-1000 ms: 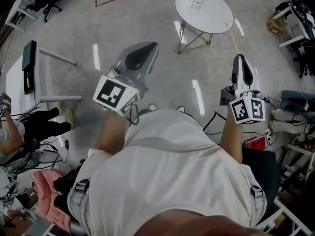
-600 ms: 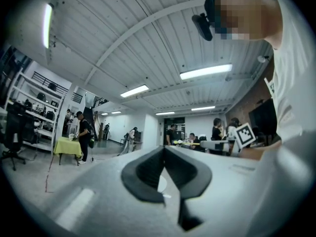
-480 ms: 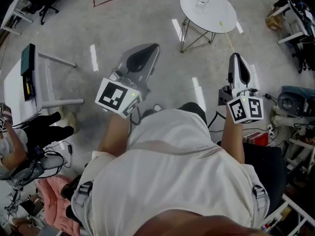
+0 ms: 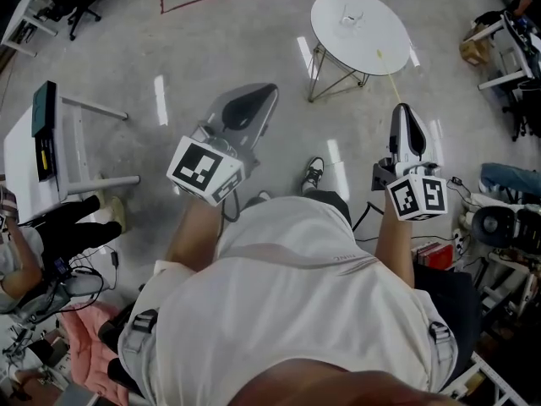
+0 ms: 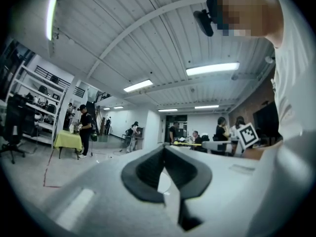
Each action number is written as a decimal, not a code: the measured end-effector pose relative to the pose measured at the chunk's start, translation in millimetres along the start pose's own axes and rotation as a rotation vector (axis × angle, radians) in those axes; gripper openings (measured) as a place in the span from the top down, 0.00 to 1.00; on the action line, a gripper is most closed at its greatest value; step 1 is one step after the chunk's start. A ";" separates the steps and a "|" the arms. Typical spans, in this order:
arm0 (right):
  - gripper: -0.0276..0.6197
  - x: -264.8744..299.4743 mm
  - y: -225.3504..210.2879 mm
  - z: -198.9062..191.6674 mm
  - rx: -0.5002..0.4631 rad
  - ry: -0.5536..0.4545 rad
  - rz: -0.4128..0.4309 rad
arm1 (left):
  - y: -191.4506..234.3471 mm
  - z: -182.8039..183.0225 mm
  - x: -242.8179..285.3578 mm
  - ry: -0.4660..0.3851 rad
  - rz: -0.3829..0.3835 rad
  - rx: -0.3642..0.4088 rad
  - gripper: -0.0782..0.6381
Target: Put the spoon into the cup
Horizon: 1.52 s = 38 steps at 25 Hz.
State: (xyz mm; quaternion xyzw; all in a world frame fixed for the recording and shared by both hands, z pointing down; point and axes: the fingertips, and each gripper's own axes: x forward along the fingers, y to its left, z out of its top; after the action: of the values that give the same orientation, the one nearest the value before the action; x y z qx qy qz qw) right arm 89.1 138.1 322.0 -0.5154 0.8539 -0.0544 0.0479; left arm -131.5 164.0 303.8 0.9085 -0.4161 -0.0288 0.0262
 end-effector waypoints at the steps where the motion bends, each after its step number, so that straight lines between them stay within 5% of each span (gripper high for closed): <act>1: 0.94 8.4 -10.7 -0.3 0.004 0.000 0.004 | 3.3 0.8 13.5 -0.001 0.002 0.004 0.89; 10: 0.94 72.4 -142.8 40.2 0.007 -0.056 0.024 | 4.4 19.7 154.3 0.012 0.013 0.060 0.89; 22: 0.94 140.9 -296.8 38.6 0.068 -0.039 0.061 | 5.9 -0.9 307.2 0.057 0.053 0.066 0.89; 29: 0.94 211.1 -309.6 19.9 0.070 -0.001 0.068 | 66.1 -13.0 353.9 0.069 0.029 0.031 0.89; 38: 0.94 346.6 -332.1 21.6 0.008 0.057 -0.010 | 203.4 -20.6 438.9 0.058 -0.037 -0.043 0.89</act>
State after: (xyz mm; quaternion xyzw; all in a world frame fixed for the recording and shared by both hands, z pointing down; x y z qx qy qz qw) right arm 221.8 -323.4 339.0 -0.5177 0.8521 -0.0726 0.0253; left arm 2.7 -300.7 325.4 0.9157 -0.3977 -0.0118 0.0573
